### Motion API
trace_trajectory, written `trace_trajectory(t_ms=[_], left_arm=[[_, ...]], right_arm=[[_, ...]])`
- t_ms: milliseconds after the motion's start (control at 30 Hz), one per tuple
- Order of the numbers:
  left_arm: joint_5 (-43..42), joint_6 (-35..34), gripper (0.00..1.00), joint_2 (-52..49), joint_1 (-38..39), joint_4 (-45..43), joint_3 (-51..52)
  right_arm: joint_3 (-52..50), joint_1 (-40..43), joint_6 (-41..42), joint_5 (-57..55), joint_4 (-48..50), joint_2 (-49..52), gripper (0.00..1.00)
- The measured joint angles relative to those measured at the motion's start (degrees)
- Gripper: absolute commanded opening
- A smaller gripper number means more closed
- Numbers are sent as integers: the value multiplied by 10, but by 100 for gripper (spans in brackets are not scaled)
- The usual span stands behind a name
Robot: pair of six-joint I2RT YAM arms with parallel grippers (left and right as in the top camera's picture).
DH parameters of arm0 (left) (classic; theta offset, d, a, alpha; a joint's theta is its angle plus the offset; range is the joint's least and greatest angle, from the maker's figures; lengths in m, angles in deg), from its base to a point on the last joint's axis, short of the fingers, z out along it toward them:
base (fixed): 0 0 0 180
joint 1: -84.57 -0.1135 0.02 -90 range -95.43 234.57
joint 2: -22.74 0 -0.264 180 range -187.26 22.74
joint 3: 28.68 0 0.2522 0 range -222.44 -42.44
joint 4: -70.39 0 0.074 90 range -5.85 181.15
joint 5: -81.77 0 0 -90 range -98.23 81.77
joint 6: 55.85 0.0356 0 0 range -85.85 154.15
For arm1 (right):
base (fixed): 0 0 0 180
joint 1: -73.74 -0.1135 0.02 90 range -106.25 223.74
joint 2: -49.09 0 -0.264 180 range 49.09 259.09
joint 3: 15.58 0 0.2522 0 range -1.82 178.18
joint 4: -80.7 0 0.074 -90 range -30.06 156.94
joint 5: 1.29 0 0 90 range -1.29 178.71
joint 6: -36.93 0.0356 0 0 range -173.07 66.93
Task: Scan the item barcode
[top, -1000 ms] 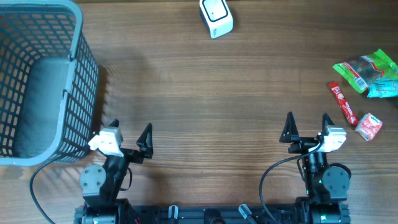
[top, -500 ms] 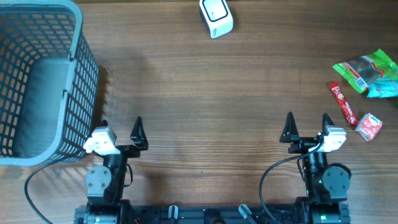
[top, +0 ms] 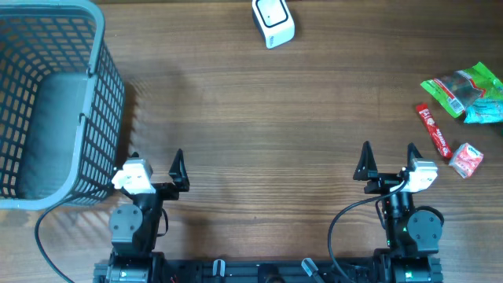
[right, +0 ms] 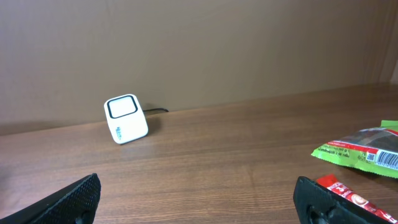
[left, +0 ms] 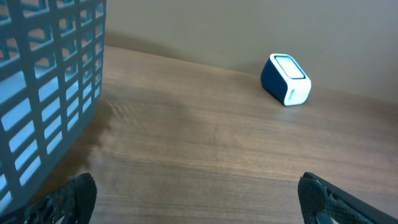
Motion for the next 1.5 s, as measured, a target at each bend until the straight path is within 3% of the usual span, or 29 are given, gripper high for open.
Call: trace_trajectory(t_ms=[600, 933, 1500], left_arm=[[0, 0, 100, -17, -9, 0, 0], [0, 0, 100, 56, -15, -1, 0], [0, 15, 100, 58, -15, 0, 0]], right_arm=[[0, 0, 0, 0, 0, 0, 100], [0, 0, 0, 0, 0, 0, 100], [0, 0, 0, 0, 0, 0, 100]])
